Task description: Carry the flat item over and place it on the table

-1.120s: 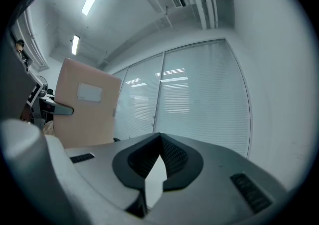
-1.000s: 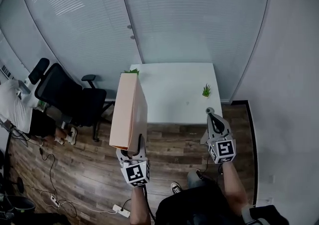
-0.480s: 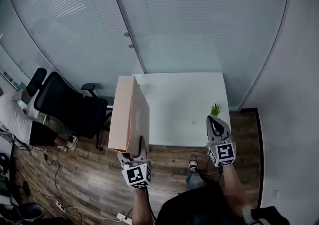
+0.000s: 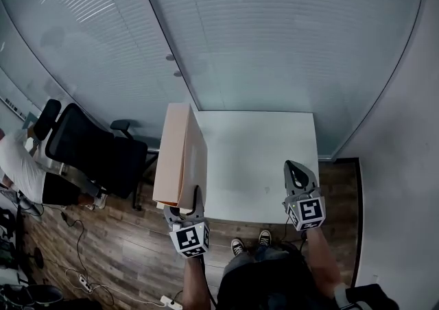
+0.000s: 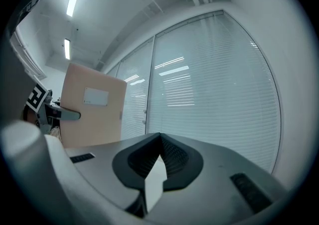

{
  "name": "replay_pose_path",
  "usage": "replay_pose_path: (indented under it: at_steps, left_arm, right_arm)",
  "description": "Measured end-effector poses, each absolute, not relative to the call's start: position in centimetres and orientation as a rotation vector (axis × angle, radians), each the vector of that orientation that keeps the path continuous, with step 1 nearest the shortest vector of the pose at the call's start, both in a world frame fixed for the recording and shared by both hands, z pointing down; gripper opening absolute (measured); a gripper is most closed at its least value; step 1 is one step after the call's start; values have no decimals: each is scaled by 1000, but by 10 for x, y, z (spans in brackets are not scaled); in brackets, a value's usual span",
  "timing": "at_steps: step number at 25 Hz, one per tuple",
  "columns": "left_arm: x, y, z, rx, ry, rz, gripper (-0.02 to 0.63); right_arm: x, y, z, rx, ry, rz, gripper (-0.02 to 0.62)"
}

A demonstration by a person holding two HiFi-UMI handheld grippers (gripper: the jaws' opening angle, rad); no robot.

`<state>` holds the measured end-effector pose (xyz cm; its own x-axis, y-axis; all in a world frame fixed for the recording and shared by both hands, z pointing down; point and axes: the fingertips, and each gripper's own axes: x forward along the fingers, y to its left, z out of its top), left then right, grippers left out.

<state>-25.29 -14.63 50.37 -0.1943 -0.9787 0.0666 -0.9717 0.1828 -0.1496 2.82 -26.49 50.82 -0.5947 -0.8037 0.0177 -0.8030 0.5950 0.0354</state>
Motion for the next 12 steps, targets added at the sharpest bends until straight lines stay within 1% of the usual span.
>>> replay_pose_path:
  at_steps: [4,12]
  left_arm:
    - [-260,-168,532,-1975,2356,-279,268]
    - [-272,-190,516,-2017,2285,-335,268]
  right_arm:
    - [20,-284,536,1420,-2776,-27,3]
    - [12,-289,514,1465,-2739,-32,3]
